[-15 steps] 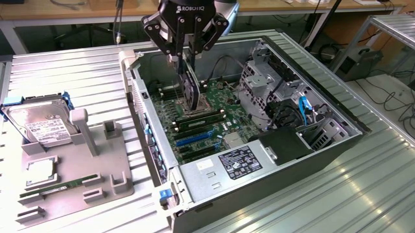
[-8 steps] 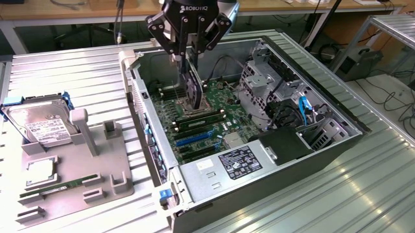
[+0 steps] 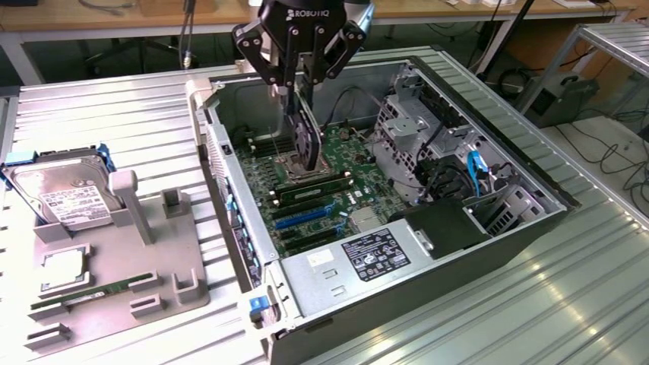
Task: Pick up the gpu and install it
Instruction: 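Pick up the gpu and move the gpu toward the slot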
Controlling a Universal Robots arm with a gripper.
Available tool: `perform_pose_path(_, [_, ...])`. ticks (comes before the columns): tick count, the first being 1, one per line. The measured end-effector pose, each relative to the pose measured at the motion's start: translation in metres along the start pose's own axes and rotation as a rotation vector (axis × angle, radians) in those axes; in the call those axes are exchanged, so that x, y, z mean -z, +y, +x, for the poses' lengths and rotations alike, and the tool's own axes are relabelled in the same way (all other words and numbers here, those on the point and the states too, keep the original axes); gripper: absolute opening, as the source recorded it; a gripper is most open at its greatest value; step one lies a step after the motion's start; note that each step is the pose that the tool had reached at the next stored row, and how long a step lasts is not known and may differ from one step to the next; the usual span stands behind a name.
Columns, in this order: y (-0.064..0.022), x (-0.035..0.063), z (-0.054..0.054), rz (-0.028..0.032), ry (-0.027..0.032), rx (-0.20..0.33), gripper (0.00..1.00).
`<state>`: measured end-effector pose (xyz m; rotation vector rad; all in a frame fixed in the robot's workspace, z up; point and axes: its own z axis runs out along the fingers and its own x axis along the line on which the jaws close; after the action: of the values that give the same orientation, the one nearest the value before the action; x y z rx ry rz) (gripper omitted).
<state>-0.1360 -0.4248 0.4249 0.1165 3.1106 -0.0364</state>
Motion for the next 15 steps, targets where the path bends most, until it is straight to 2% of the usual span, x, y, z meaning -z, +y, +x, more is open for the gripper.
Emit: perform_pose_path(15, [0.0003, -0.0009, -0.0043, 0.0000, 0.0000, 0.000, 0.26])
